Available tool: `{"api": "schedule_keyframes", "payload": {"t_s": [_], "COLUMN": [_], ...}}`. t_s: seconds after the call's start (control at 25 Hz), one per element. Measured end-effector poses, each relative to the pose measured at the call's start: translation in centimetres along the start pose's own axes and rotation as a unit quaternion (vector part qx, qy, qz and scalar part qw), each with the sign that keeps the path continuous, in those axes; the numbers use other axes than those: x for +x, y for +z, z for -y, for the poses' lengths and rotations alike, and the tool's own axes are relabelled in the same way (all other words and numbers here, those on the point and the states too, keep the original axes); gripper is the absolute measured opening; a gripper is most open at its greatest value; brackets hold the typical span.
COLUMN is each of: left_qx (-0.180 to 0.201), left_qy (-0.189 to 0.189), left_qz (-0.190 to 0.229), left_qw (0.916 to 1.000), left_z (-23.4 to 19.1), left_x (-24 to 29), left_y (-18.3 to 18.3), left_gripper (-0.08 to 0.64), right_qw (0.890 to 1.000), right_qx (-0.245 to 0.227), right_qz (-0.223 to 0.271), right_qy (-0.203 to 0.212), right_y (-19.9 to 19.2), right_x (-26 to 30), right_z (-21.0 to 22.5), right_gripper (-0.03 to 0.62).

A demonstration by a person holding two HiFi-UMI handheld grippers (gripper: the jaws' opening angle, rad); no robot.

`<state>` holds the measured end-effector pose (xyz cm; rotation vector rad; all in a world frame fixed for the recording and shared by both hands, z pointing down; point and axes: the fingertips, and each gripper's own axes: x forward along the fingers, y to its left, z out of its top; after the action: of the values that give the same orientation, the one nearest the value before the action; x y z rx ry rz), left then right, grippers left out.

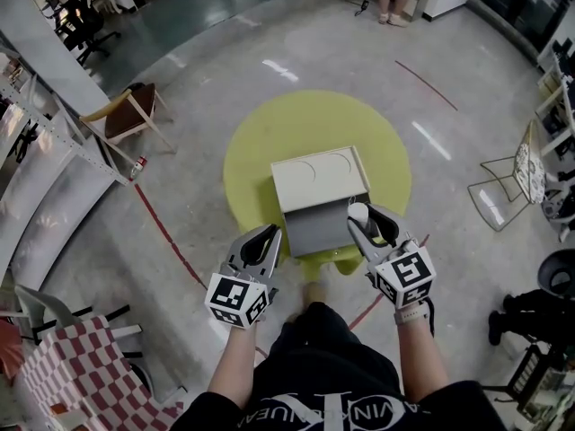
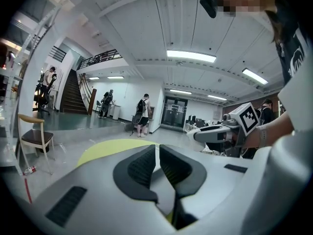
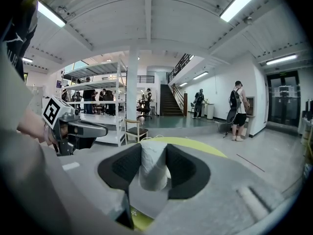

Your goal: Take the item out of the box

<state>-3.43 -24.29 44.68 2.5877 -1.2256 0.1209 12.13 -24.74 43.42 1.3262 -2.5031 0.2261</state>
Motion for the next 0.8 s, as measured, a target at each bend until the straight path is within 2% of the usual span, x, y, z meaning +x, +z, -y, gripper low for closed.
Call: {"api": "schedule_keyframes", "payload": {"t_s": [0.8], "left_qx": [0.013], "left_qy": [0.003], "left_qz": [0.032], "left_qw": [0.9994], "left_z": [-0.5], "left_x": [-0.6], "left_y": [3.3], "left_gripper": [0.031], "right_qw": [0.998], "right_qx": [-0.012], "right_qz": [0.054], "right_qy": [-0.03], "right_y": [3.9], "right_x": [-1.5], "right_z": [0.1], "right_gripper": [0.16]}}
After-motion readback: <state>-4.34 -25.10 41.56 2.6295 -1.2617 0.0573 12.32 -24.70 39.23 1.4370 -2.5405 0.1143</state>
